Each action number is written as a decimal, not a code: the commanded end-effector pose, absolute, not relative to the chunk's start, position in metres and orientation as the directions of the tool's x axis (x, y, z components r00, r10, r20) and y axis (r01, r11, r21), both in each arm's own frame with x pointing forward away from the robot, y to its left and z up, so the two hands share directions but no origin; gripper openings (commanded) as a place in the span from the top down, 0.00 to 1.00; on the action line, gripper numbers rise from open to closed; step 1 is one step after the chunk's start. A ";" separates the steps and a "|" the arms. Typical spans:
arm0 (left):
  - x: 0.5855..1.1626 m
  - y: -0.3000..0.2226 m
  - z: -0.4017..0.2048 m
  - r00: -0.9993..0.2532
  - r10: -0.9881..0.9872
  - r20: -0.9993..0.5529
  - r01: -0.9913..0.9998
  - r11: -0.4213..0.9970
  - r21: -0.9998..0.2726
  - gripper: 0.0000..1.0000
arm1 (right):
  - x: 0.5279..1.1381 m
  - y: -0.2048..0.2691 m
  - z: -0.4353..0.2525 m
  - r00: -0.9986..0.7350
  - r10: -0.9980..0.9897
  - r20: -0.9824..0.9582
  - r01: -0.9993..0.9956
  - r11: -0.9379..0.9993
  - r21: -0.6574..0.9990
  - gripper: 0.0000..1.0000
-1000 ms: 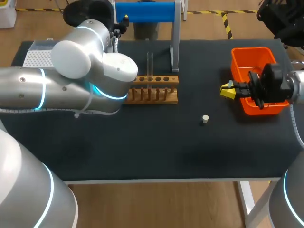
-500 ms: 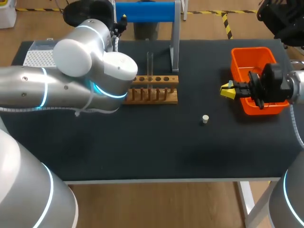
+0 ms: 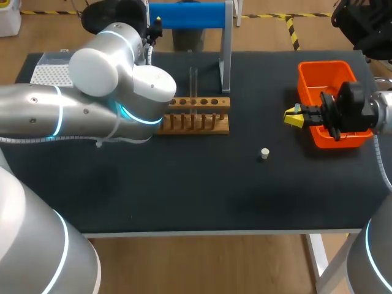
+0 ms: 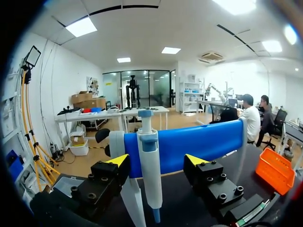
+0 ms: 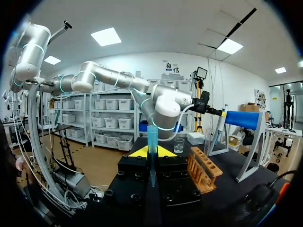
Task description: Invert the test tube, pick up the pipette, mount the tip to pipette, aspirate from beaker and dispense into the tube, eject the tip, return the pipette, and cap with the stopper.
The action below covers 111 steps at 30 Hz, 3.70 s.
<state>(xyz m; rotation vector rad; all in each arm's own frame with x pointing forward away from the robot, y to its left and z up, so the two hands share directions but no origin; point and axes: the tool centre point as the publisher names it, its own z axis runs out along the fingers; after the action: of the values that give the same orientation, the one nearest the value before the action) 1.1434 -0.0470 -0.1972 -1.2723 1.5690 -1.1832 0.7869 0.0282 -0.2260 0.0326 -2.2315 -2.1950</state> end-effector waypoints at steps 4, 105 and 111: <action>1.149 -0.049 -0.201 -0.191 -0.981 -0.015 -0.245 0.062 -0.968 0.44 | 0.786 0.028 -0.226 -1.000 -0.020 -0.007 -0.008 0.017 1.000 1.00; 1.173 -0.043 -0.187 -0.173 -0.985 -0.022 -0.193 0.055 -0.980 1.00 | 0.786 0.028 -0.226 -1.000 -0.020 -0.007 -0.008 0.017 1.000 1.00; 1.169 -0.043 -0.167 -0.171 -0.984 -0.045 -0.162 0.073 -0.984 1.00 | 0.786 0.028 -0.226 -1.000 -0.020 -0.007 -0.008 0.017 1.000 1.00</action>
<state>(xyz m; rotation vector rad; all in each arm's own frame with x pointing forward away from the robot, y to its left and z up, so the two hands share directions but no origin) 1.1714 -0.0426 -0.1733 -1.1966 1.4760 -1.2096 0.7868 0.0282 -0.2260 0.0325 -2.2316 -2.1951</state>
